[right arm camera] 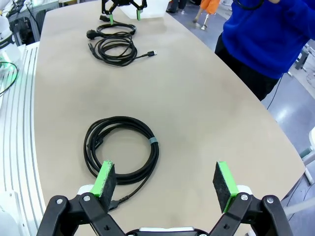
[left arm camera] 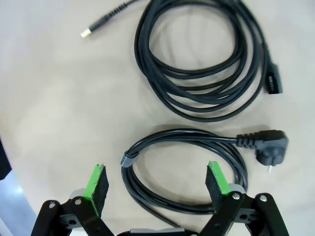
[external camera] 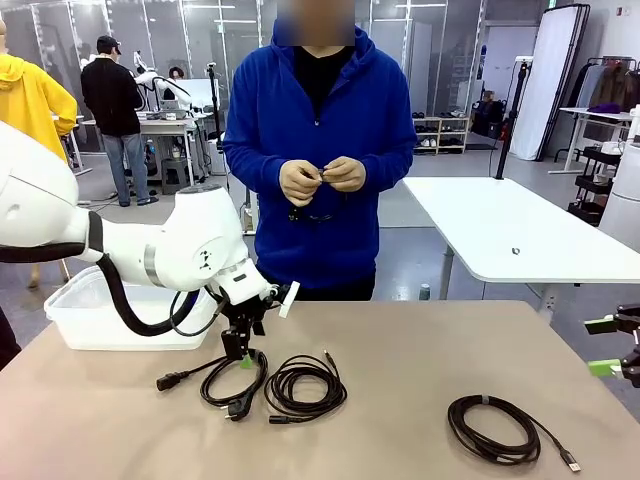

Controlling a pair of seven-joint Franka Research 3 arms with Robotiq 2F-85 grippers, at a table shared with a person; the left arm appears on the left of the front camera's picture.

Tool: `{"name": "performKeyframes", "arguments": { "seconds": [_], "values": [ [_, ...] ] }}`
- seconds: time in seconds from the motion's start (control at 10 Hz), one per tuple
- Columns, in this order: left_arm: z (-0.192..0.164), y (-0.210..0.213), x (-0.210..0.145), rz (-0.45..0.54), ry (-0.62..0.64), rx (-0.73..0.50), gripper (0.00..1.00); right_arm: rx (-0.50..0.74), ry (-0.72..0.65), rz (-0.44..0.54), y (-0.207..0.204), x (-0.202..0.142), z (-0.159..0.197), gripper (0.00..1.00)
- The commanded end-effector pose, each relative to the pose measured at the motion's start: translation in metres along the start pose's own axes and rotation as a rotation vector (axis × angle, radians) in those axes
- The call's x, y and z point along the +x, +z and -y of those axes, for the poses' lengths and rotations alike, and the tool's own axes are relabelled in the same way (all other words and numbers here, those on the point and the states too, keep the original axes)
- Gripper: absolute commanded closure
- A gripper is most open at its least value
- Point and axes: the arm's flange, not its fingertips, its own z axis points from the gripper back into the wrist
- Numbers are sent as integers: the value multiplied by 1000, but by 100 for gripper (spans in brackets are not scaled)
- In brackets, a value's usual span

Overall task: Organize and store the cables.
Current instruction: Place the Power Cable into the Organizing box.

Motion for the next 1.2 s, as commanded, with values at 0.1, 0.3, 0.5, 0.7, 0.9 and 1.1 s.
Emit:
{"name": "performKeyframes", "arguments": {
  "seconds": [0.1,0.3,0.5,0.7,0.9,1.1],
  "values": [
    [-24,-12,3,-45,-29,-31,0,-10,-12,-11,0,0,1,0],
    [-27,-23,4,-64,-29,-64,0,-10,-12,-11,0,0,1,0],
    [-33,-31,4,-82,-32,-60,10,-10,-12,-11,0,0,1,0],
    [-32,-34,4,-94,-37,-73,70,-10,-12,-11,0,0,1,0],
    [-32,-37,5,-121,-49,-82,100,-10,-12,-11,0,0,1,0],
    [-32,-35,6,-123,-51,-84,100,-10,-12,-11,0,0,1,0]
  ]
}}
